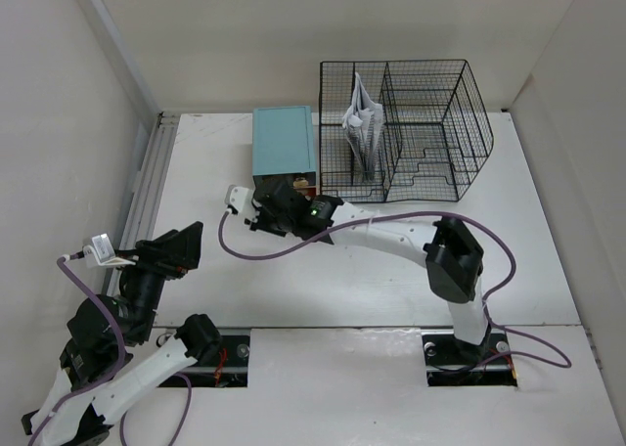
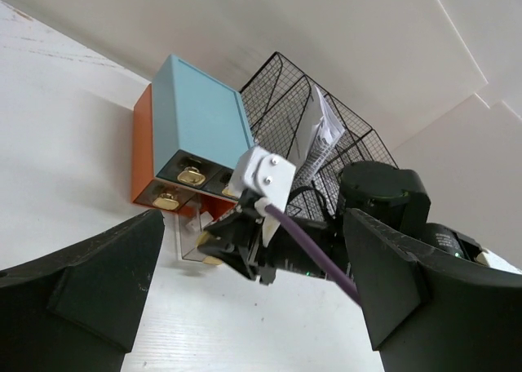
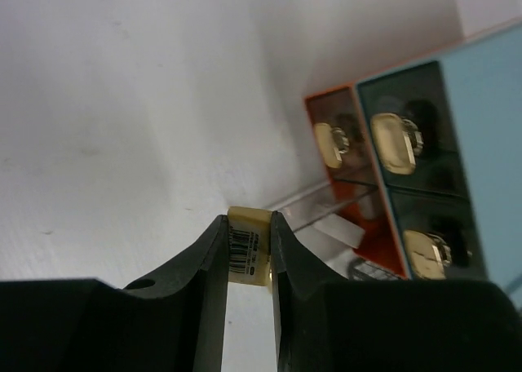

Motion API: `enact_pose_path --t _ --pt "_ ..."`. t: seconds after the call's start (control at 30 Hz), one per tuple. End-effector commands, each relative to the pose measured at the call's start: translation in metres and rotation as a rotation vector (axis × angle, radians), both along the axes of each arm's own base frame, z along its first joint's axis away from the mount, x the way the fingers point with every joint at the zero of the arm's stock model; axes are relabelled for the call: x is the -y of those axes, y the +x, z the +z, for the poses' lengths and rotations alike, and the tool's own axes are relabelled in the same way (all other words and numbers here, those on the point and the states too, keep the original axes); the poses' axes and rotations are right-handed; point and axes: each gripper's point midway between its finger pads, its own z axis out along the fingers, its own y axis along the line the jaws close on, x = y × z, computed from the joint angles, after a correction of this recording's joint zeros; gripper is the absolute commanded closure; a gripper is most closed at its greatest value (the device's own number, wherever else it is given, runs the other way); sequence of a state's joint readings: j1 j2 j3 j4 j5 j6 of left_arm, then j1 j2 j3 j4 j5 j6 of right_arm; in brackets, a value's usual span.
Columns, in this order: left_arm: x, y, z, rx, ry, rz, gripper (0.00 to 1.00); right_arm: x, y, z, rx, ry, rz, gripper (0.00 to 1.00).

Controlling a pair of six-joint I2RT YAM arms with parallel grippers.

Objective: Organize the desk

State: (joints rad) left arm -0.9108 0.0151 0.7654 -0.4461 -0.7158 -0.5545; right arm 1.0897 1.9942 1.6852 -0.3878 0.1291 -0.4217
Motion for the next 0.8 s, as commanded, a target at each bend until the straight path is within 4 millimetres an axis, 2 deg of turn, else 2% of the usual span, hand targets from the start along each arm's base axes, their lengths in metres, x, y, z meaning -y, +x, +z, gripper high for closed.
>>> enact_pose_path --t 0.0,0.1,0.27,0.4,0.47,0.5,0.57,0.6,0.67,0.7,0.73,0.77 --pt "-0.003 -0.001 0.007 0.026 -0.034 0.005 0.09 0.019 0.039 0.027 0.122 -0.002 -0.11 1.0" --pt "-0.005 -0.001 0.007 0.024 -0.035 0.014 0.09 0.038 0.062 0.024 0.132 -0.017 -0.164 1.0" --pt "-0.005 -0.001 0.007 0.024 -0.035 0.014 0.09 0.061 0.087 0.024 0.127 -0.014 -0.242 1.0" --pt "-0.005 -0.001 0.007 0.024 -0.035 0.014 0.09 0.067 0.092 0.02 0.109 -0.012 -0.258 1.0" --pt "-0.005 -0.001 0.007 0.024 -0.035 0.014 0.09 0.064 0.089 0.006 0.079 -0.028 -0.234 1.0" --pt "-0.005 -0.001 0.007 0.024 -0.035 0.014 0.09 0.065 0.088 0.008 0.076 -0.032 -0.233 1.0" --pt "-0.005 -0.001 0.007 0.024 -0.035 0.014 0.09 0.059 0.084 -0.002 0.04 -0.032 -0.209 0.98" --pt "-0.005 -0.001 0.005 0.019 -0.028 0.014 0.09 0.06 0.083 -0.004 0.034 -0.042 -0.209 0.88" --pt "-0.005 -0.001 0.005 0.019 -0.027 0.014 0.09 0.057 0.08 -0.007 0.013 -0.041 -0.188 0.77" --pt "-0.005 -0.001 0.005 0.019 -0.027 0.014 0.09 0.056 0.08 -0.013 0.008 -0.05 -0.187 0.69" --pt "-0.005 -0.001 0.005 0.019 -0.027 0.014 0.09 0.056 0.08 -0.013 0.008 -0.05 -0.187 0.55" --pt "-0.005 -0.001 0.005 0.019 -0.027 0.014 0.09 0.056 0.08 -0.013 0.003 -0.045 -0.193 0.52"
